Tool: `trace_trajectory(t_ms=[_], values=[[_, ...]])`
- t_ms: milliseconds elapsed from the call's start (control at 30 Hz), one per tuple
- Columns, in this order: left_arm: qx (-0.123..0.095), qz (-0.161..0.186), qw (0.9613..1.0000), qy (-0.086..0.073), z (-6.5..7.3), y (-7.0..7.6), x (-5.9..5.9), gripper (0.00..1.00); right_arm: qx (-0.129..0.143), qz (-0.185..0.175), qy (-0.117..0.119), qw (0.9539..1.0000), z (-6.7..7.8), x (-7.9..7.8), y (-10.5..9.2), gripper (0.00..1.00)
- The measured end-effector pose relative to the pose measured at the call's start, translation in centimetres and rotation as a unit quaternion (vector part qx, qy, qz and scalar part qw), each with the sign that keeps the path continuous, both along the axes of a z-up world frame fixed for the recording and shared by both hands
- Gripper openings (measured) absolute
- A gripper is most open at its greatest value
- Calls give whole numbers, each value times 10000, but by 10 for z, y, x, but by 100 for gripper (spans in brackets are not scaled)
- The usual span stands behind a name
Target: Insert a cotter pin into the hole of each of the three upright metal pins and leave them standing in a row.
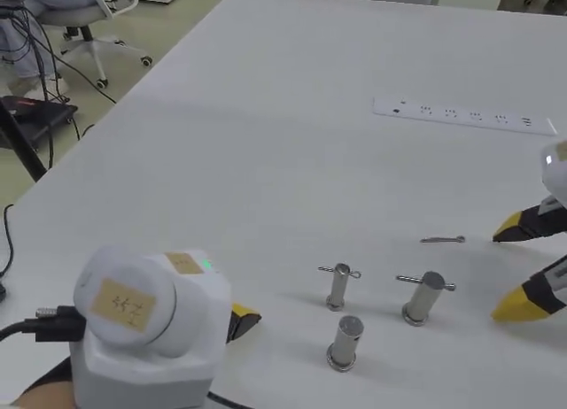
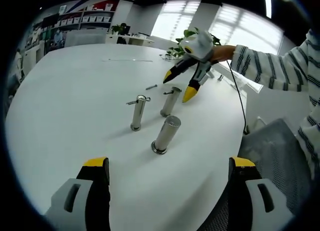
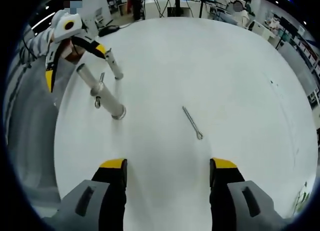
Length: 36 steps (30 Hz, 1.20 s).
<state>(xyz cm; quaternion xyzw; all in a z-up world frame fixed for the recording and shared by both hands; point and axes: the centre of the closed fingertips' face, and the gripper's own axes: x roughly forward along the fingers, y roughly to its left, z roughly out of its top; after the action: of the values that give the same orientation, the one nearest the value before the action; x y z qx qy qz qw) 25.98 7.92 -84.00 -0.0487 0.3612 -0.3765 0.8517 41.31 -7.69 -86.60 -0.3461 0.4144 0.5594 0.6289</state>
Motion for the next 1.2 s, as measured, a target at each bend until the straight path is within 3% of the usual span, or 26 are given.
trace_trajectory(t_ms=[600, 1200], values=[[-43, 47, 10000, 44, -2, 3, 0, 98, -302, 216, -78, 9993, -5, 14, 2, 64], [-72, 2, 10000, 67, -1, 1, -2, 96, -420, 391, -72, 9983, -4, 11, 3, 62]])
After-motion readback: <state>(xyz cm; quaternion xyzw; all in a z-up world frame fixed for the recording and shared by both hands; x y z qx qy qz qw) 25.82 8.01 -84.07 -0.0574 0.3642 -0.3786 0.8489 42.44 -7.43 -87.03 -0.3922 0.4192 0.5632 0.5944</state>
